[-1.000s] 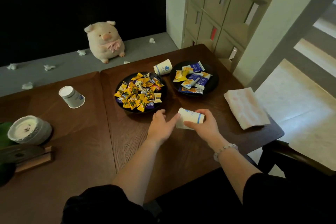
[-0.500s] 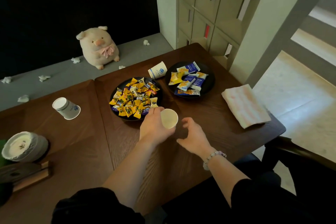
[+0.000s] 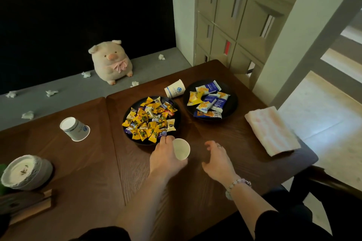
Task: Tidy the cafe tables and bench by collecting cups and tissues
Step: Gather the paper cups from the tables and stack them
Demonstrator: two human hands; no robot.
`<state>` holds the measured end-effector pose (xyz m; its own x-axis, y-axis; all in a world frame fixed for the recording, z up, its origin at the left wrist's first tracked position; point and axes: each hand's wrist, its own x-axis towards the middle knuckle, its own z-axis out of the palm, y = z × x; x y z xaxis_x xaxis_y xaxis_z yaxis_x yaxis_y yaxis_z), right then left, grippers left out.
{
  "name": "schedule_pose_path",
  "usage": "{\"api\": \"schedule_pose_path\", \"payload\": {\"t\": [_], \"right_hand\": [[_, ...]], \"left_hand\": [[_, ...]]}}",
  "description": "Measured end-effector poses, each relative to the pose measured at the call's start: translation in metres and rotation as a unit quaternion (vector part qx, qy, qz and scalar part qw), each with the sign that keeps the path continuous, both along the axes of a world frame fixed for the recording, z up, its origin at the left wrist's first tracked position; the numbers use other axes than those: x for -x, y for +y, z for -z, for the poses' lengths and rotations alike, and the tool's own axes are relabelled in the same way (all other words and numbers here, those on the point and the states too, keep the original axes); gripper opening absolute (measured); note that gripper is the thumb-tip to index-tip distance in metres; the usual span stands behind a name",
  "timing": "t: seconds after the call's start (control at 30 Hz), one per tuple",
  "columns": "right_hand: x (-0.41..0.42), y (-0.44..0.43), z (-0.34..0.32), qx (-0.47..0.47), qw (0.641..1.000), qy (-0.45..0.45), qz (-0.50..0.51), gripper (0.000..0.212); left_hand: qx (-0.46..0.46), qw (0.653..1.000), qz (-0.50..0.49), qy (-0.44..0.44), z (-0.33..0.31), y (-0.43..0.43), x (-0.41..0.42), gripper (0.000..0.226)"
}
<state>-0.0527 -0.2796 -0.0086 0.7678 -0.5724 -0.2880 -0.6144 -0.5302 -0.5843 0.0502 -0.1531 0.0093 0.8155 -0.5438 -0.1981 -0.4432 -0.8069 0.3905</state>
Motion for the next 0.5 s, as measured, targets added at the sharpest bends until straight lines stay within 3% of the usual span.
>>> {"api": "schedule_pose_path", "payload": {"t": [0.27,0.5], "right_hand": [[-0.009,0.007,0.000,0.020,0.999,0.024,-0.017,0.064],[-0.025,0.010,-0.015,0.046,0.997,0.033,-0.046,0.064]], "left_hand": [[0.007,1.000,-0.005,0.004,0.003,0.005,-0.004,0.076],[-0.010,0.999,0.048,-0.023,0.000,0.019,-0.005,0.095]]}}
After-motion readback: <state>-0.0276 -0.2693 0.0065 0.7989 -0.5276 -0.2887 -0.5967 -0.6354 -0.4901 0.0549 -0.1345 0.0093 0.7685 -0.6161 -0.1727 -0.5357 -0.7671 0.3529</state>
